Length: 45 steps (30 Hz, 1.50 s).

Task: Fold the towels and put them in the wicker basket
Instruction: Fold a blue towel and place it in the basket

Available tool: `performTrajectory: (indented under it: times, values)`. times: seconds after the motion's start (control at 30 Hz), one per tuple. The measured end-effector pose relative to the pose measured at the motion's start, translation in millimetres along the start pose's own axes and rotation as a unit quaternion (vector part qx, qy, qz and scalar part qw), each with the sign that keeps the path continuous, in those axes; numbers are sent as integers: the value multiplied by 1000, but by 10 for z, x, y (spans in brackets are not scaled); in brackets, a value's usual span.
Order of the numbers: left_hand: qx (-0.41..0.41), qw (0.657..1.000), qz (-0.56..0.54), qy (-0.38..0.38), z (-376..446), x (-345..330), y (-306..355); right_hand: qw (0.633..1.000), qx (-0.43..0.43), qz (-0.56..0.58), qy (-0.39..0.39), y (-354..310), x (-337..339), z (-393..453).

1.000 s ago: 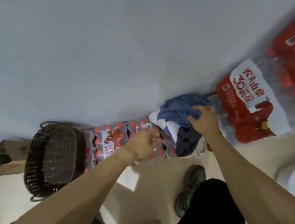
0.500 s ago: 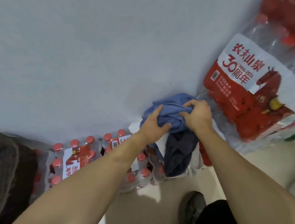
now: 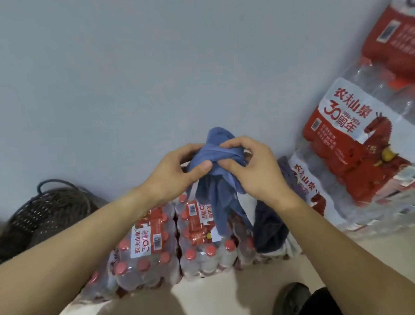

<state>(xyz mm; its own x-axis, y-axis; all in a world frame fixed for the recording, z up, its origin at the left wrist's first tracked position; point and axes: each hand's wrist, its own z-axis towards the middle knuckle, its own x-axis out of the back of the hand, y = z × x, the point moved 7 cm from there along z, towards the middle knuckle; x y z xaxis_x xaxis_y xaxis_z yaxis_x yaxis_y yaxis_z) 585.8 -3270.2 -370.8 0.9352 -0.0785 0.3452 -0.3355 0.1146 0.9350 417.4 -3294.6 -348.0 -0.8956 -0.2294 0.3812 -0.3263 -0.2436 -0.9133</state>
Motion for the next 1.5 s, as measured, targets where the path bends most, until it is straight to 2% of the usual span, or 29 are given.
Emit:
performTrajectory:
  times: [0.13,0.23,0.33,0.4,0.53,0.63,0.87,1.03,1.1,1.3,1.5]
  values:
    - [21,1000,3,11,-456,376,-102,985,-5,153,-78,-120,-438,-221]
    - [41,999,-5,19,-696,548,-220,965,-35,227,-126,-108,-678,-328]
    - [36,999,35,14,-782,673,-241,945,-63,260,-189,-108,-842,-389]
    - [37,999,22,22,-808,750,-231,945,-66,258,-190,-103,-872,-419]
    - [48,999,20,17,-843,849,-265,976,-65,162,-128,-48,-838,-383]
    - [55,997,44,20,-833,937,-352,990,-23,48,-129,-1,-860,-341]
    - [85,991,103,-3,-831,1028,-792,968,50,-188,-161,236,-1046,-223]
    - [135,976,157,-66,-818,1074,-1073,940,0,-192,-282,494,-1330,-130]
    - [142,967,190,-92,-821,1066,-1155,930,-16,-201,-308,602,-1407,-119]
    - [197,947,221,-127,-886,1244,-1402,902,37,-264,-341,601,-1513,-70]
    - [217,958,162,-92,-919,1392,-1437,913,9,-241,-329,620,-1265,93]
